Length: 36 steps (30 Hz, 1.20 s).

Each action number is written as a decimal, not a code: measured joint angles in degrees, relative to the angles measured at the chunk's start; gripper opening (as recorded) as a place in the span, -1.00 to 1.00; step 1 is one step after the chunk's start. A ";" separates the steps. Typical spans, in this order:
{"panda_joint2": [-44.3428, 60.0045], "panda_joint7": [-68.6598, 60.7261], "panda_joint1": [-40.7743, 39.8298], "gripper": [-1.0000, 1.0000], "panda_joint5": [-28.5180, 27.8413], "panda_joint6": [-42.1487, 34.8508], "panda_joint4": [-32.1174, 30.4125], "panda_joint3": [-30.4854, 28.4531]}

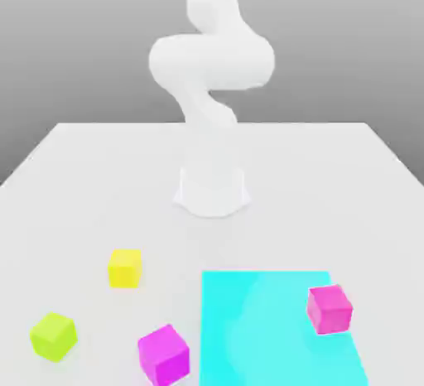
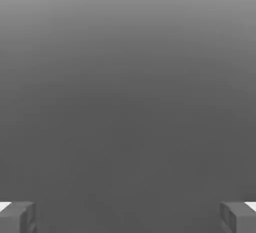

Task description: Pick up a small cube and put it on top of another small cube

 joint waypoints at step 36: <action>67.41 -19.91 -11.89 -1.00 20.34 28.09 -4.43 -12.04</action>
